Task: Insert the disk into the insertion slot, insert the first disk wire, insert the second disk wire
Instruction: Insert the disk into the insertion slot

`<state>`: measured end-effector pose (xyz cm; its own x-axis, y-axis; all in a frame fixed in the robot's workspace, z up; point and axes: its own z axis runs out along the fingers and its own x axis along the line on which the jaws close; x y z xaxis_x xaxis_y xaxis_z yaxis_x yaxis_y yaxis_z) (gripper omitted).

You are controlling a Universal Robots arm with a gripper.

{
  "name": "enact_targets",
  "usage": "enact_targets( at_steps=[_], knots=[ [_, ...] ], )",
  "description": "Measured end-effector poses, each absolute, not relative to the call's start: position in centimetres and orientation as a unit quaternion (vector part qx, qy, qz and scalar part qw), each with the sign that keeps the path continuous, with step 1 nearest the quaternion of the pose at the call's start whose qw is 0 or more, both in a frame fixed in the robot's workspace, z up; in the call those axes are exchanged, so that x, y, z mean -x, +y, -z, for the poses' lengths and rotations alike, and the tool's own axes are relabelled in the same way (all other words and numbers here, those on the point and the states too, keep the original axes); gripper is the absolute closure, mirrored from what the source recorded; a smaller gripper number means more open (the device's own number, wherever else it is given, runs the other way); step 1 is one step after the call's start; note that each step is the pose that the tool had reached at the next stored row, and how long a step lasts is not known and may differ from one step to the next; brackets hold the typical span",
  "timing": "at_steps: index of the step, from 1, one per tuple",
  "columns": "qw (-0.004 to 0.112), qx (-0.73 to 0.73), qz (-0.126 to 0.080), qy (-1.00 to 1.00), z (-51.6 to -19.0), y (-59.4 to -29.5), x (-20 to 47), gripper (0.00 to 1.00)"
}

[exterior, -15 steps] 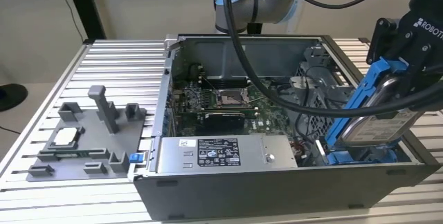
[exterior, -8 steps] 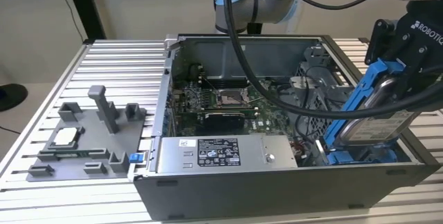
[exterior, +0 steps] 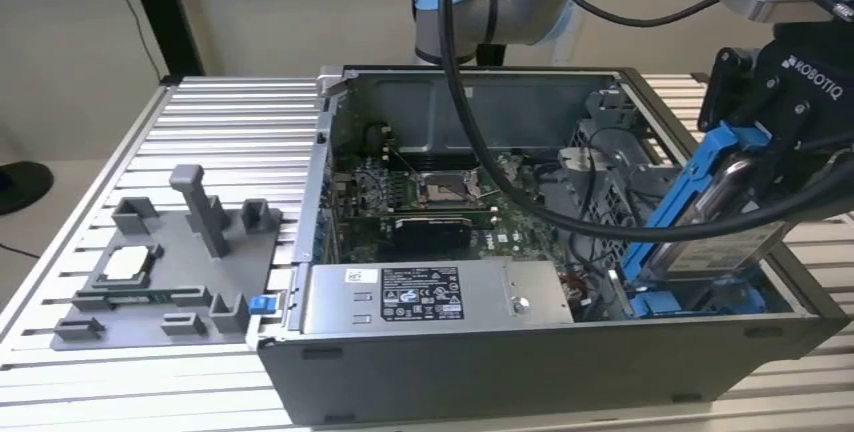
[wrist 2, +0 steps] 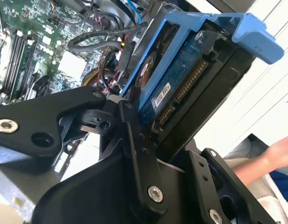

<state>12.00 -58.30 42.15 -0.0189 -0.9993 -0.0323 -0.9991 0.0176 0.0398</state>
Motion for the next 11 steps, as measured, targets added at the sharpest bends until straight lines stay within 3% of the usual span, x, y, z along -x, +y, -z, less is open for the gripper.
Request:
enact_targets(
  at_steps=[11],
  knots=[
    [-0.003,-0.7,0.031,-0.713,-40.7,-58.1,-12.5,1.0]
  ],
)
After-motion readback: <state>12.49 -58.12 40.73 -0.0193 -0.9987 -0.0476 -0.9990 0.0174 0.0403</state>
